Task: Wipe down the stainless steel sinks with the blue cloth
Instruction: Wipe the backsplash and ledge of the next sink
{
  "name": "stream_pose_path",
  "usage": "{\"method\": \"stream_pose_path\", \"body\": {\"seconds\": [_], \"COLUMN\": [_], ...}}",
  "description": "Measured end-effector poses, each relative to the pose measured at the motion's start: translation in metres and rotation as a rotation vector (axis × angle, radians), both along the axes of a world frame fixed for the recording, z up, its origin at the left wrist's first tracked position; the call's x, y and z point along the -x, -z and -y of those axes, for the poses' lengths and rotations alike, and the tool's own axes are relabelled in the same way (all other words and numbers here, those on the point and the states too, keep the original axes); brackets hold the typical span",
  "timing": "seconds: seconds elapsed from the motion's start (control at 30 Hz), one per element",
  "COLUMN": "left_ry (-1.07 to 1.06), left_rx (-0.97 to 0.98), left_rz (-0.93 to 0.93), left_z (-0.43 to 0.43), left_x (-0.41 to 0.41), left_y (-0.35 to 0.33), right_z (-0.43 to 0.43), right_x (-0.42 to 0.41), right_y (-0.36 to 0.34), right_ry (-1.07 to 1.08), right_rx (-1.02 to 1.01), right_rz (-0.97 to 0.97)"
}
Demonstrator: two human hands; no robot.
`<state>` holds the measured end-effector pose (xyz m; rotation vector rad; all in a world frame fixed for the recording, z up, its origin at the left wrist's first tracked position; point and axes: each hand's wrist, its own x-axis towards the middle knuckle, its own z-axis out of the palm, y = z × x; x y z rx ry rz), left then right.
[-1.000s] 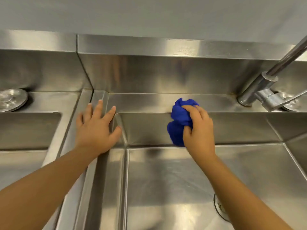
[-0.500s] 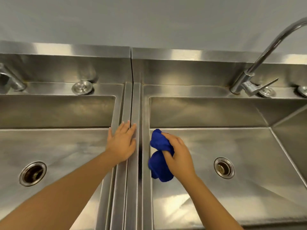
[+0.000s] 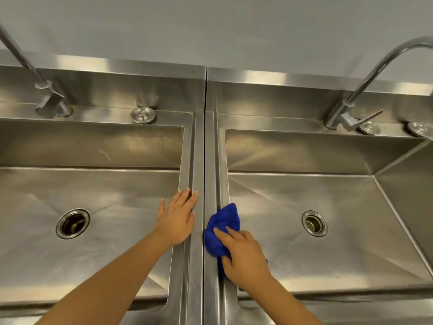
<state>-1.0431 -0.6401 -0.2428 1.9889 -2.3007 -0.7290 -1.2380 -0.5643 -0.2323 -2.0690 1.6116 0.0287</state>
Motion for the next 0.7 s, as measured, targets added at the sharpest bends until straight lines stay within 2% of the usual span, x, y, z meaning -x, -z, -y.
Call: {"method": "stream_pose_path", "body": {"seconds": [0.13,0.23,0.33,0.57,0.7], "left_ry": [-0.003,0.030,0.008,0.079,0.125], "left_rx": [0.001,-0.037,-0.071,-0.072,-0.064], "left_rz": [0.090,0.213,0.257,0.310,0.291], "left_z": [0.002,0.006,0.004,0.007,0.004], "left_x": [0.003,0.003,0.008,0.006,0.005], "left_y": [0.000,-0.005,-0.006,-0.012,-0.012], "right_z": [0.018,0.045,0.055,-0.032,-0.024], "right_x": [-0.008,-0.021,-0.024,-0.008,-0.020], "right_y": [-0.004,-0.002,-0.001,-0.011,-0.010], "right_ry": [-0.011,0.014,0.041,-0.020,0.053], "right_rx": [-0.014,-0.027,-0.049,-0.107,-0.083], "right_rz": [-0.049,-0.025,-0.020,0.002,-0.014]}}
